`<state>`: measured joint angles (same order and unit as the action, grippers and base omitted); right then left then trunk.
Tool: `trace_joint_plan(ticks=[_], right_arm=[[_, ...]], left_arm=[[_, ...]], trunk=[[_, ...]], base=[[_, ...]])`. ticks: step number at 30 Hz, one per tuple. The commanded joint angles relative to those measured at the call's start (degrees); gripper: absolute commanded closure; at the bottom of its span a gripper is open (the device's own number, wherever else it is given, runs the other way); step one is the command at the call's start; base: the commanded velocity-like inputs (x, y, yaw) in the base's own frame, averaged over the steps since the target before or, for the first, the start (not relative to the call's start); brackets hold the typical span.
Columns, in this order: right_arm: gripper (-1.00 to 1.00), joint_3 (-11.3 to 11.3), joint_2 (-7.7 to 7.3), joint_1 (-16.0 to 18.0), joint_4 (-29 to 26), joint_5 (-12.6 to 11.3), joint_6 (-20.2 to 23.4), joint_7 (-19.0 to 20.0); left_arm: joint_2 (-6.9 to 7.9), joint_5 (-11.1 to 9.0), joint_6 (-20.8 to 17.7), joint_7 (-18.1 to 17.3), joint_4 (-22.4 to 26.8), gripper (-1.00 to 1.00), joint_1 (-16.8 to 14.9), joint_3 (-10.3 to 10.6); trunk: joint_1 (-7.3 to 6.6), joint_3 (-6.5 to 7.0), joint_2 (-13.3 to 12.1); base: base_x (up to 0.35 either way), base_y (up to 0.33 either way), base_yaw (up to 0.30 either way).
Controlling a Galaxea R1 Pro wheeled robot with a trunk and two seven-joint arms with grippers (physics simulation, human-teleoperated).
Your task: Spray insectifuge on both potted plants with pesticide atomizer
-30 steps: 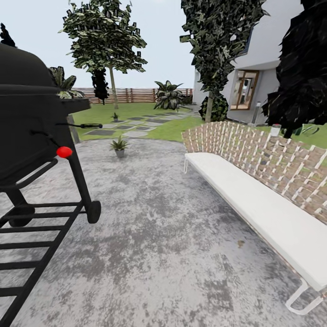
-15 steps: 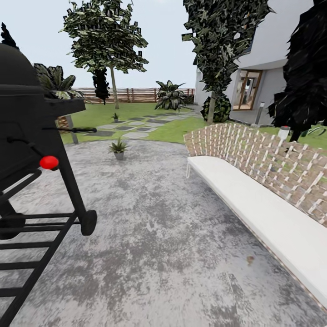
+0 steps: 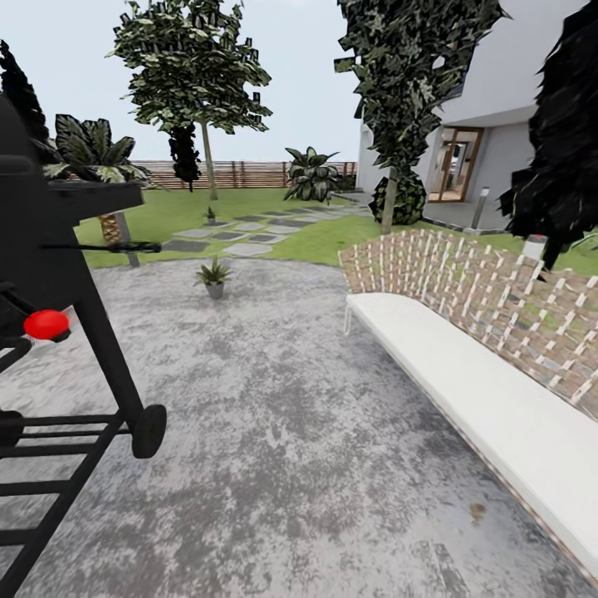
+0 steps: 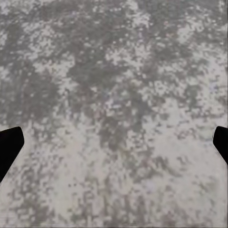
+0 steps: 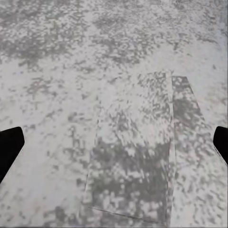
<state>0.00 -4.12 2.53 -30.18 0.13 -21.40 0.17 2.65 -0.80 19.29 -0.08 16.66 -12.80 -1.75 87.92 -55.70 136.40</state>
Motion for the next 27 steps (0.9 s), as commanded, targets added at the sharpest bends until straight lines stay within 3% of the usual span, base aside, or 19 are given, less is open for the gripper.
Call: trace_joint_plan(ticks=[1, 13, 27], right_arm=[[-1.0, 0.0, -0.01, 0.0, 0.0, 0.0, -0.2, 0.0], [-1.0, -0.2, -0.01, 0.0, 0.0, 0.0, -0.2, 0.0], [-1.0, -0.1, -0.01, 0.0, 0.0, 0.0, -0.2, 0.0]], left_arm=[[-0.01, -0.1, 0.2, 0.0, 0.0, -1.0, 0.0, -0.1], [-0.04, -0.1, 0.2, 0.0, 0.0, -1.0, 0.0, -0.1], [-0.01, -0.1, 0.2, 0.0, 0.0, -1.0, 0.0, -0.1]], trunk=[[0.02, -0.05, 0.0], [0.02, -0.05, 0.0], [0.02, -0.05, 0.0]], base=[[0.34, 0.0, 0.073], [0.34, -0.014, 0.076], [0.314, -0.17, 0.001]])
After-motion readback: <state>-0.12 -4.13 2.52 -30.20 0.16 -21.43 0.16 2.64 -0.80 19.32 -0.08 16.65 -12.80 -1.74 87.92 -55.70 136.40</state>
